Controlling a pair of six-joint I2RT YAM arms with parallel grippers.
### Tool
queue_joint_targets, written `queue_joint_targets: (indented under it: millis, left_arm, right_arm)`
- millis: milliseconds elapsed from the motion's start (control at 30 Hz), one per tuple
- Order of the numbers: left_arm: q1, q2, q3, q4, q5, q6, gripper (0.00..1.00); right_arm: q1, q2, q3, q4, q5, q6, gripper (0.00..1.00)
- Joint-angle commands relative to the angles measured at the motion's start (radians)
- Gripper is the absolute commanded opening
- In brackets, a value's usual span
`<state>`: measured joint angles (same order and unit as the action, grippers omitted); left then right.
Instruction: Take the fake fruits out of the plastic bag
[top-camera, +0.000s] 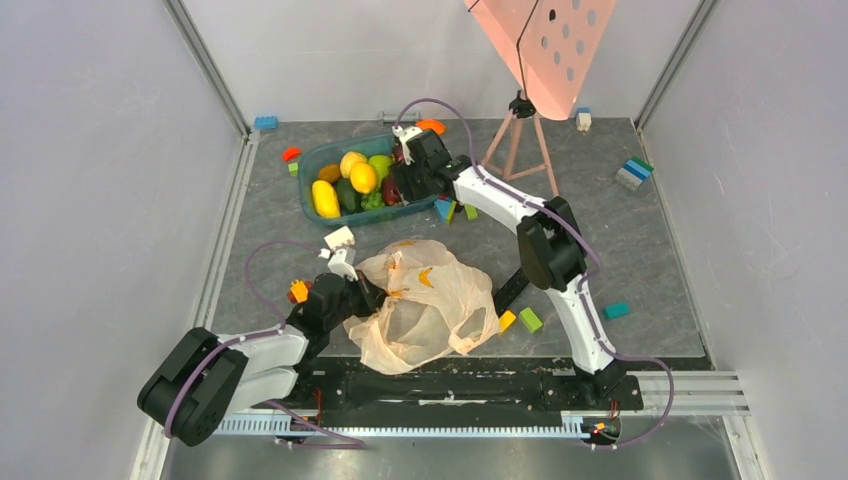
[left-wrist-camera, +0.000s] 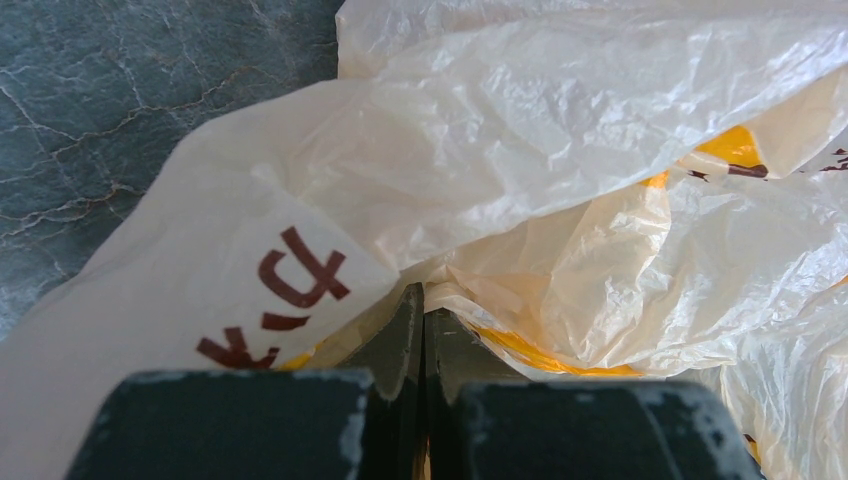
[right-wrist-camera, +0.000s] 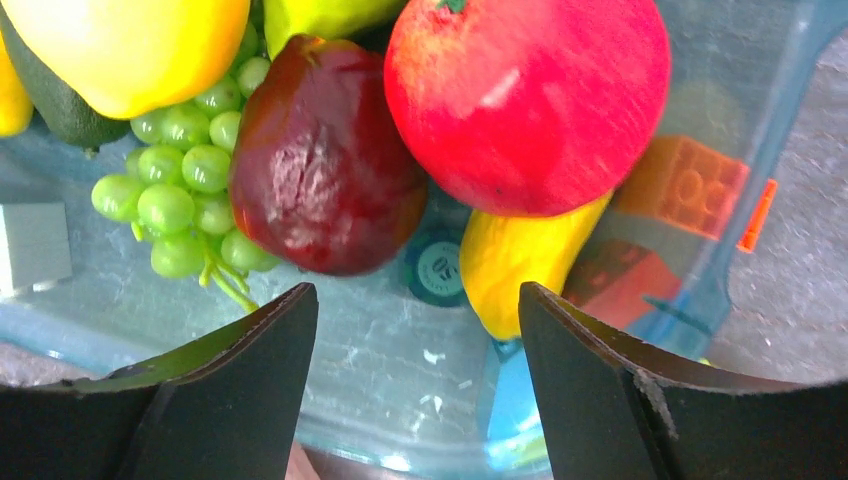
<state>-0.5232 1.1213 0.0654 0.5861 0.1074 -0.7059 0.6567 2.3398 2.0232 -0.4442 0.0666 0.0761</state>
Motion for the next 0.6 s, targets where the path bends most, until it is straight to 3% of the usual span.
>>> queue_joint_targets:
  millis: [0, 267, 433, 567]
  left_arm:
    - [0.003, -0.001, 0.024, 0.031, 0.008, 0.003, 0.02]
    - [0.003, -0.016, 0.022, 0.020, 0.009, 0.003, 0.02]
    - [0.003, -0.050, 0.026, 0.006, 0.021, 0.014, 0.02]
    - [0.003, -0.122, 0.058, -0.034, 0.044, 0.042, 0.02]
  right_arm:
    - [0.006, -0.116, -0.093, -0.065, -0.007, -0.036, 0.78]
    - [0.028, -0.272, -0.205, 0.122, -0.057, -0.067, 0.84]
    - [0.089, -0.505, -0.427, 0.294, -0.099, -0.163, 0.84]
    - [0.168, -0.695, -0.626, 0.319, -0.102, -0.209, 0.84]
